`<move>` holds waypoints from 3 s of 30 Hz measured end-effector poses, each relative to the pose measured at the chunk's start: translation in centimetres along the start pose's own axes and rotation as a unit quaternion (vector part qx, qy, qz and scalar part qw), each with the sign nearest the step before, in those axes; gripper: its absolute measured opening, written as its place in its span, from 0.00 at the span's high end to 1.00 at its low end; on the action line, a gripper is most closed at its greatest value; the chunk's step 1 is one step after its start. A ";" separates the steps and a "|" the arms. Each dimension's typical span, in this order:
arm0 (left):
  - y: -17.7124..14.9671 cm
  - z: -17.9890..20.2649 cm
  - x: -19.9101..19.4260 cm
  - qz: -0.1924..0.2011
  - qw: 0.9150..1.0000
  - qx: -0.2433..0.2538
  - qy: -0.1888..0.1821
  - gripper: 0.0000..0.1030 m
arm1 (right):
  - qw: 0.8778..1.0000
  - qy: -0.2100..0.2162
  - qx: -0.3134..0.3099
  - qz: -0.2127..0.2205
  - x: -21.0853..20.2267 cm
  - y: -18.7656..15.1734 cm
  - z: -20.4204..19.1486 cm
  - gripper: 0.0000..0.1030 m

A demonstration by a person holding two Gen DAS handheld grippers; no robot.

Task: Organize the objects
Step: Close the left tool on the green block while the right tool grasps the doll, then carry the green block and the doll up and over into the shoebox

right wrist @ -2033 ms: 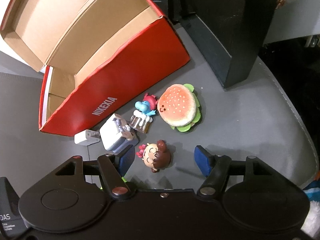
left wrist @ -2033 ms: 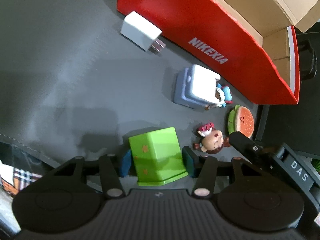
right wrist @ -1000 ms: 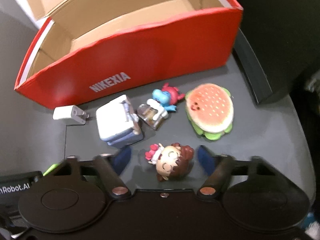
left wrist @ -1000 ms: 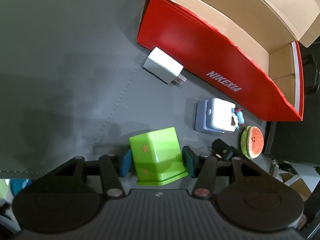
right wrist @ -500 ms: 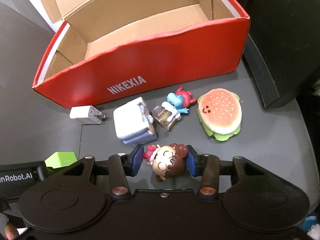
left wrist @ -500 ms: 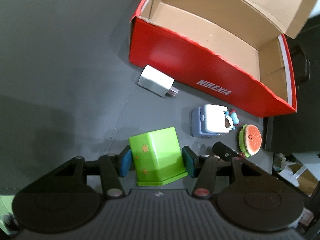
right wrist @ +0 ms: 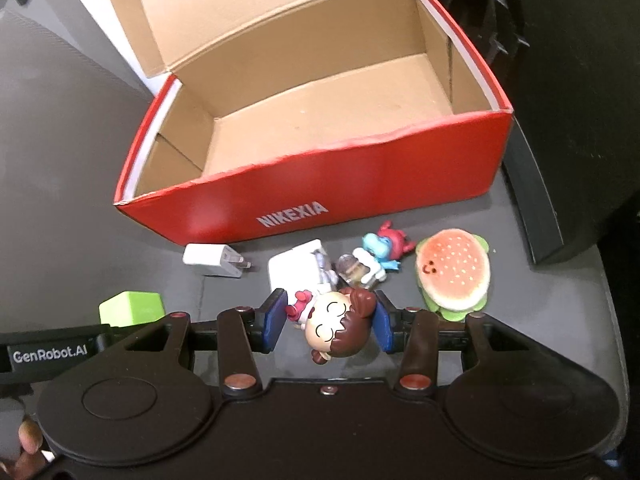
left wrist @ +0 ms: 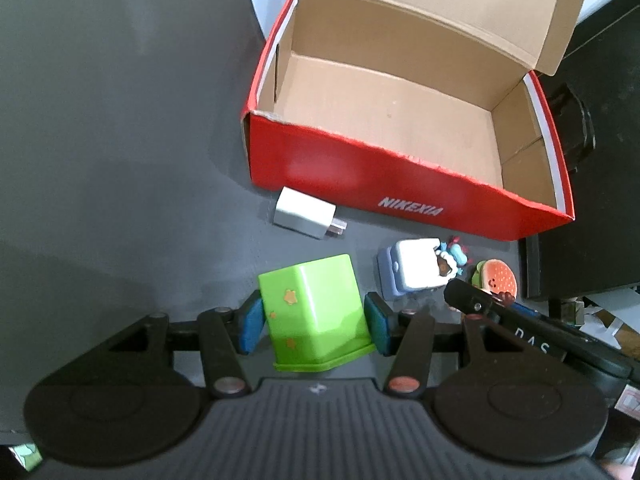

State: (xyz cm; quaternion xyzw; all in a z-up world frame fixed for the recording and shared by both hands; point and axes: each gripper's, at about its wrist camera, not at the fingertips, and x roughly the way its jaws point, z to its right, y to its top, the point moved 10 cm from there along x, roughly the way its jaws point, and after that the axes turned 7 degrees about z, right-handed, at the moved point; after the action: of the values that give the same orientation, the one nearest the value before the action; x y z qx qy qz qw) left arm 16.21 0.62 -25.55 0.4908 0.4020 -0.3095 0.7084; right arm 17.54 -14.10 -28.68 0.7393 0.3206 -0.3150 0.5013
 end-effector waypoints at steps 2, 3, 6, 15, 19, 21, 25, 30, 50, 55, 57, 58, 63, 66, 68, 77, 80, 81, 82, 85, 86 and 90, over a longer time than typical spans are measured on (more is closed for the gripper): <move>0.3 0.1 -0.4 0.007 1.000 0.013 0.000 0.49 | 1.000 0.005 -0.007 0.004 -0.5 0.3 -0.2 0.57; 0.5 0.3 -0.6 0.011 1.000 0.021 -0.001 0.49 | 1.000 0.007 -0.008 0.006 -0.5 0.5 -0.4 0.57; 1.0 0.4 -1.5 0.019 0.999 0.041 -0.005 0.49 | 1.000 0.011 -0.014 0.009 -0.8 0.8 -0.6 0.57; 2.9 1.2 -4.1 0.056 0.994 0.090 -0.006 0.49 | 0.999 0.014 -0.027 0.024 -3.0 2.1 -1.0 0.57; 3.3 1.6 -4.7 0.065 0.992 0.104 -0.008 0.49 | 0.999 0.015 -0.038 0.032 -3.6 2.7 -1.4 0.57; 3.5 1.7 -5.1 0.071 0.991 0.110 -0.010 0.49 | 0.998 0.016 -0.044 0.038 -4.0 3.0 -1.6 0.57; 4.3 1.8 -5.9 0.085 0.989 0.118 -0.013 0.49 | 0.997 0.015 -0.053 0.049 -4.9 4.0 -1.8 0.57; 5.4 1.9 -6.8 0.099 0.987 0.122 -0.017 0.49 | 0.996 0.011 -0.058 0.062 -5.9 5.3 -1.7 0.57; 10.0 3.6 -9.4 0.143 0.980 0.139 -0.027 0.49 | 0.992 0.023 -0.078 0.092 -8.5 8.7 -3.3 0.57; 11.3 3.8 -10.0 0.156 0.978 0.136 -0.030 0.49 | 0.991 0.024 -0.088 0.098 -8.6 9.8 -3.5 0.57; 11.9 3.8 -10.3 0.163 0.978 0.129 -0.030 0.49 | 0.990 0.025 -0.091 0.103 -8.7 10.3 -3.5 0.57; 12.2 3.8 -10.3 0.166 0.977 0.129 -0.029 0.49 | 0.990 0.025 -0.091 0.104 -8.8 10.6 -3.5 0.57; 13.4 3.7 -10.3 0.173 0.977 0.124 -0.028 0.49 | 0.989 0.027 -0.093 0.112 -8.8 11.9 -3.4 0.57; 14.2 3.6 -10.2 0.177 0.977 0.119 -0.029 0.49 | 0.988 0.028 -0.093 0.118 -8.8 12.8 -3.3 0.57; 14.7 3.5 -10.1 0.179 0.977 0.117 -0.029 0.49 | 0.988 0.029 -0.092 0.122 -8.8 13.4 -3.3 0.57; 16.4 4.3 -9.3 0.184 0.976 0.111 -0.027 0.49 | 0.985 0.035 -0.093 0.140 -8.5 16.1 -3.2 0.57; 16.9 4.7 -9.0 0.185 0.976 0.109 -0.027 0.49 | 0.984 0.037 -0.094 0.145 -8.3 17.1 -3.1 0.57; 17.2 4.8 -8.9 0.185 0.977 0.106 -0.028 0.49 | 0.984 0.037 -0.093 0.147 -8.3 17.4 -3.1 0.57; 17.5 4.9 -8.7 0.184 0.977 0.102 -0.030 0.49 | 0.984 0.038 -0.093 0.148 -8.2 17.7 -3.0 0.57; 18.6 4.9 -8.4 0.187 0.978 0.088 -0.031 0.49 | 0.983 0.040 -0.094 0.152 -7.9 18.6 -3.0 0.57; 18.9 4.9 -8.3 0.188 0.978 0.085 -0.032 0.49 | 0.983 0.040 -0.094 0.154 -7.9 18.9 -3.0 0.57; 19.9 5.0 -7.7 0.190 0.978 0.082 -0.029 0.49 | 0.981 0.042 -0.099 0.159 -7.5 20.0 -3.0 0.57</move>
State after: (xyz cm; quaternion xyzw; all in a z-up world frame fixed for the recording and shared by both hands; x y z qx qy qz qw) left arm 30.38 2.71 -8.93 0.6055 0.2539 -0.2156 0.7228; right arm 29.32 -18.29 -11.12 0.7401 0.2493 -0.1670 0.6018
